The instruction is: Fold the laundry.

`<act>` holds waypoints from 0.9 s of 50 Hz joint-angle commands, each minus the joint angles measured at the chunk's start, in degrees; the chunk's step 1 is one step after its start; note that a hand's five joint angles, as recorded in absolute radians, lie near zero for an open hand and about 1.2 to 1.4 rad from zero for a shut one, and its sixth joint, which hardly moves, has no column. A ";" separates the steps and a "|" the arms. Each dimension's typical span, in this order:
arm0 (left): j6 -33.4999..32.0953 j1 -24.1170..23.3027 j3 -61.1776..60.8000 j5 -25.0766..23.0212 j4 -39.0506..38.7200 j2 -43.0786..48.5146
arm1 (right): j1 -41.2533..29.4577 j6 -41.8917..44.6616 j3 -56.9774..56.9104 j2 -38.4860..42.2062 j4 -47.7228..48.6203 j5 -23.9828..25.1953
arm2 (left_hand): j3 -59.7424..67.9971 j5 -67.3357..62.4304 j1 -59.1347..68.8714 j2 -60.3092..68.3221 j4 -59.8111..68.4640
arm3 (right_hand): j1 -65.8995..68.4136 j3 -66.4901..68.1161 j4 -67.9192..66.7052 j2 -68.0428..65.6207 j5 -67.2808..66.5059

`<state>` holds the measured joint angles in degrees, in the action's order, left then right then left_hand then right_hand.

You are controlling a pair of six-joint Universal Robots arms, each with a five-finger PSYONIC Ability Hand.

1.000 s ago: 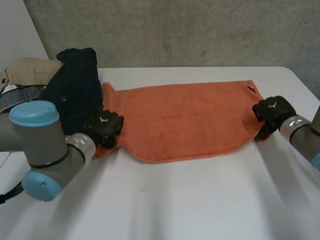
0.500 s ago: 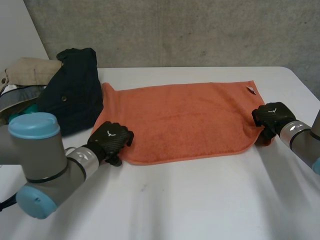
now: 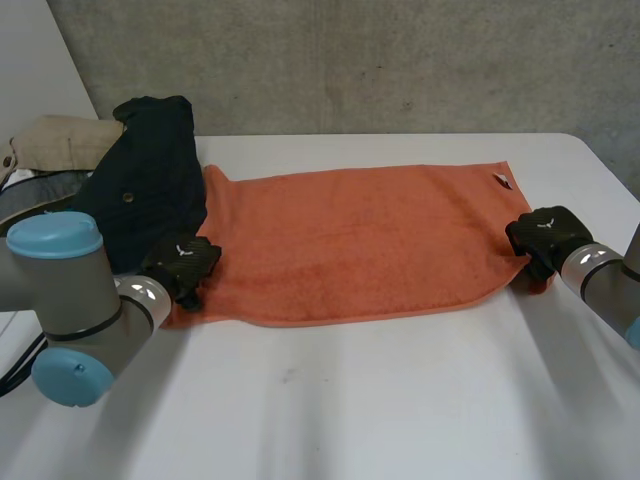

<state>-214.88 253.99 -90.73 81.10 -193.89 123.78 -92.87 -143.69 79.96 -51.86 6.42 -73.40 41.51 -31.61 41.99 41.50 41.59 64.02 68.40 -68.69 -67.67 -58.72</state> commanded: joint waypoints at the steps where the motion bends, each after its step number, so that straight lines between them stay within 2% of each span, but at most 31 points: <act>1: -0.98 1.16 0.02 -0.68 0.18 0.23 | 0.14 0.86 -0.25 0.18 -0.35 -0.52 | 38.41 -38.31 37.93 38.42 38.33 | 15.98 11.60 -11.31 -12.33 -11.28; 5: -0.37 0.90 -1.11 -0.77 1.58 -2.66 | -0.04 2.27 0.10 -0.87 -2.10 -0.70 | 38.49 -38.39 38.01 38.50 38.41 | 15.98 11.60 -11.31 -12.33 -11.28; 8: 0.34 0.37 -3.66 -2.08 4.74 -6.70 | -0.12 5.60 0.72 -3.15 -7.54 -1.48 | 38.49 -38.39 38.01 38.50 38.41 | 15.98 11.60 -11.31 -12.33 -11.28; 12: 0.16 0.19 -9.01 -4.10 11.84 -12.67 | 2.24 12.97 3.08 -8.32 -18.25 -3.33 | 38.49 -38.39 38.01 38.50 38.41 | 15.98 11.60 -11.31 -12.33 -11.28; 15: -0.10 0.89 -11.57 -4.02 15.02 -15.49 | 4.35 17.37 5.11 -11.32 -23.45 -4.30 | 38.49 -38.39 38.01 38.50 38.41 | 15.98 11.60 -11.31 -12.33 -11.28; 19: -1.59 1.95 -16.31 -4.02 24.23 -21.72 | 9.27 27.02 11.07 -17.55 -33.98 -6.84 | 38.49 -38.39 38.01 38.50 38.41 | 15.98 11.60 -11.31 -12.33 -11.28; 23: -3.44 1.52 -17.73 -4.28 30.31 -23.76 | 11.65 34.24 16.35 -22.48 -38.32 -6.50 | 38.49 -38.39 38.01 38.50 38.41 | 15.98 11.60 -11.31 -12.33 -11.28; 29: -4.76 -0.77 -13.79 -3.50 32.09 -19.99 | 10.34 35.06 16.72 -21.97 -33.58 -4.39 | 38.49 -38.39 38.01 38.50 38.41 | 15.98 11.60 -11.31 -12.33 -11.28; 36: -2.83 -2.35 -1.05 1.86 27.08 -10.94 | 7.35 27.15 6.53 -11.96 -22.77 -5.26 | 38.49 -38.39 38.01 38.50 38.41 | 15.98 11.60 -11.31 -12.33 -11.28; 40: -0.29 -3.67 8.60 1.96 22.43 -5.15 | 5.68 22.41 -0.40 -6.60 -16.28 -7.28 | 38.49 -38.39 38.01 38.50 38.41 | 15.98 11.60 -11.31 -12.33 -11.28; 45: 0.87 -4.90 19.52 2.48 20.22 2.42 | 4.01 19.15 -5.16 -2.37 -8.10 -7.29 | 38.49 -38.39 38.01 38.50 38.41 | 15.98 11.60 -11.31 -12.33 -11.28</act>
<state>-215.68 250.37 -82.66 83.28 -170.77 118.54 -87.07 -120.63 80.56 -59.02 -10.10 -80.07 68.45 -56.75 65.94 68.63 68.74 64.02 68.40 -68.69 -67.68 -58.73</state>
